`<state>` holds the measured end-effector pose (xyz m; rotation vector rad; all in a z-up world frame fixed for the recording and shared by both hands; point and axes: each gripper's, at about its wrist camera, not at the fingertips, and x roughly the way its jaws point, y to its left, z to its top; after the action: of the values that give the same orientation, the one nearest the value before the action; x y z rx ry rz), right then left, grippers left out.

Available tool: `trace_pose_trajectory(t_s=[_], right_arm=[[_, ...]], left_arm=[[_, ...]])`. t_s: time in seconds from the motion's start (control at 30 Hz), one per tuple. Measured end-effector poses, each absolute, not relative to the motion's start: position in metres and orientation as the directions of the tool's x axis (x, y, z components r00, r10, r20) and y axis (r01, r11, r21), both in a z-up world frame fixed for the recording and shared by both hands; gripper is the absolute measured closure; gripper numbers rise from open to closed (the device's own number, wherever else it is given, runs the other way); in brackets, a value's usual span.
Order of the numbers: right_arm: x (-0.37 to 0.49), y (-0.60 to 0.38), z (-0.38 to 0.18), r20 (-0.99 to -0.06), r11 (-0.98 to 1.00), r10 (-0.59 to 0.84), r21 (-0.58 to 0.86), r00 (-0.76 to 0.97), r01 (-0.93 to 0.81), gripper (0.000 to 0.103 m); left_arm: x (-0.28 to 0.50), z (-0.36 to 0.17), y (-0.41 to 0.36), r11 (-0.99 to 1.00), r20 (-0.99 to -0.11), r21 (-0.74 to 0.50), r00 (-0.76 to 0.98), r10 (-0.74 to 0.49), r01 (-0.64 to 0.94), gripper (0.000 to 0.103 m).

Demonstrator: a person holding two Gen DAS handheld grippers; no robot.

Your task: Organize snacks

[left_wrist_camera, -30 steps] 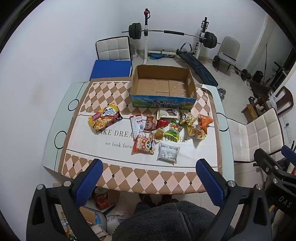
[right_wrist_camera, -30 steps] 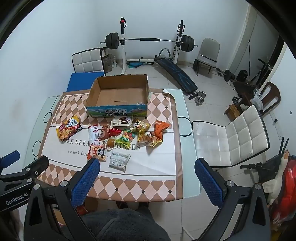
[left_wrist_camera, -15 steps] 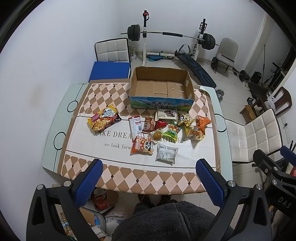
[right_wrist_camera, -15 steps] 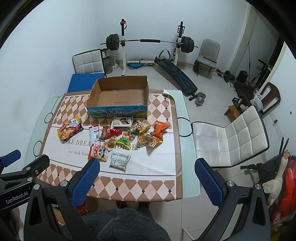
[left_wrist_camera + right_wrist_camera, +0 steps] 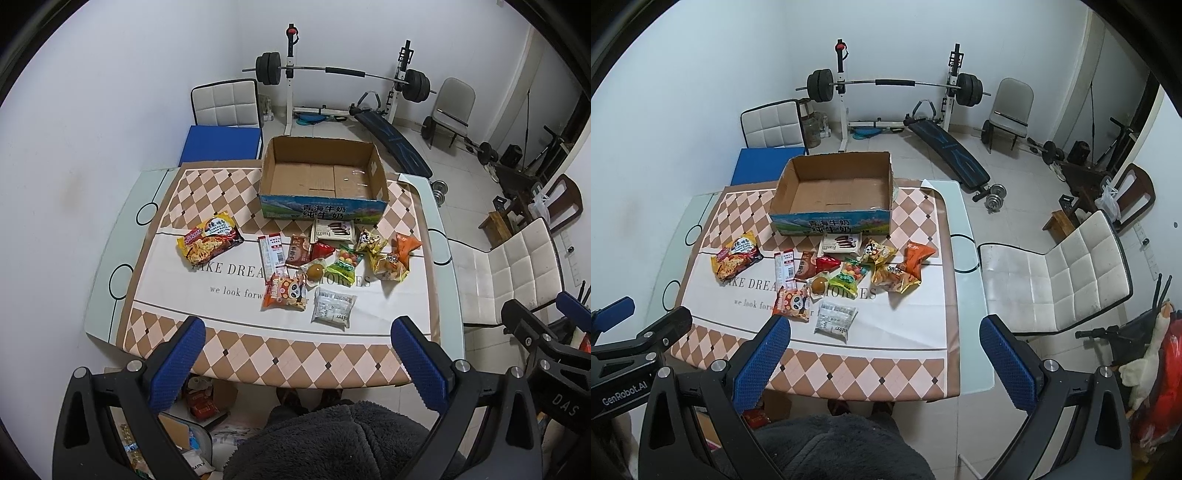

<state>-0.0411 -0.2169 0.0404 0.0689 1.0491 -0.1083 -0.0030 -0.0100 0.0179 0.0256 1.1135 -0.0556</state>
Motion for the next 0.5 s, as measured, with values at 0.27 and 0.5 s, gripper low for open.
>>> trace_pose_trajectory(t_s=[0.27, 0.5], right_arm=[[-0.0424, -0.2191, 0.0415, -0.866, 0.993, -0.054, 0.008, 0.497, 0.121, 0.000], [-0.0429, -0.2186, 0.0411, -0.866, 0.992, -0.054, 0.010, 0.498, 0.124, 0.000]], left_arm=[[-0.0014, 0.0246, -0.0107, 0.998, -0.896, -0.010, 0.443, -0.035, 0.059, 0.000], [-0.0045, 0.0222, -0.0102, 0.998, -0.895, -0.011, 0.445, -0.035, 0.056, 0.000]])
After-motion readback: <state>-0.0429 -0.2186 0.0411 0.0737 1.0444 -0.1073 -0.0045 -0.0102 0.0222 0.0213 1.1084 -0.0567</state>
